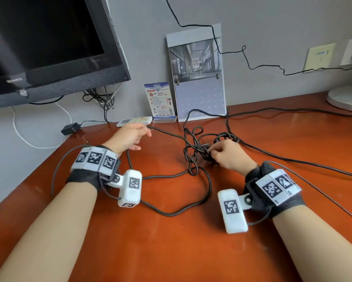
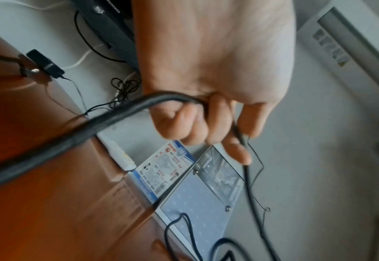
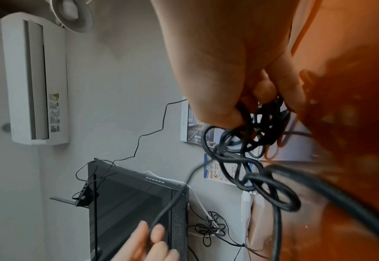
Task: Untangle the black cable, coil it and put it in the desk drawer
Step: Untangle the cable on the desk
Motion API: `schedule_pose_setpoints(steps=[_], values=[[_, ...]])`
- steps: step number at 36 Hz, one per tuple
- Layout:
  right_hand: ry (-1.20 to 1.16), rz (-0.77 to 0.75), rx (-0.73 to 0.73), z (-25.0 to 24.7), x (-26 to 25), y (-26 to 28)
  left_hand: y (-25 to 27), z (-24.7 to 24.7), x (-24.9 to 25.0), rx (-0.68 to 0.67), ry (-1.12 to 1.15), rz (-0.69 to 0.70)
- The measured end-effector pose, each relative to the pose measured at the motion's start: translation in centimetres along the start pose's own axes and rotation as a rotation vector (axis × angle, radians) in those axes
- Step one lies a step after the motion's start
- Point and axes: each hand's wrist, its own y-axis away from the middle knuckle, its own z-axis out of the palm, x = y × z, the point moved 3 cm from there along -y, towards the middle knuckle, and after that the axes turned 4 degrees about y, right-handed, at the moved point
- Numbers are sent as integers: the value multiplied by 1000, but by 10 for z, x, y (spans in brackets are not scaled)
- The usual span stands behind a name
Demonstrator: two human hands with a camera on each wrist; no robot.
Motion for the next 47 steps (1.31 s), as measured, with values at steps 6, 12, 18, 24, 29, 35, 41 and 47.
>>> schedule_pose_setpoints(steps=[6, 12, 18, 24, 29, 35, 41, 47], values=[[32, 10, 158, -9, 1, 2, 24, -1, 22, -117, 213, 174], [-128, 0, 38, -7, 8, 4, 36, 6, 25, -194, -115, 290], [-246, -47, -70, -6, 3, 6, 32, 16, 8, -247, -396, 227], [-170, -101, -3, -11, -3, 7, 42, 30, 16, -218, -656, 306], [-57, -102, -12, -3, -2, 5, 55, 55, 34, -167, -792, 437], [-38, -46, 17, -4, -4, 8, 57, 85, 41, -82, -1004, 425], [-27, -72, 85, 0, -12, 8, 51, 101, 55, -47, -800, 441], [-58, -48, 168, -1, -10, 8, 38, 110, 57, -201, -593, 281]])
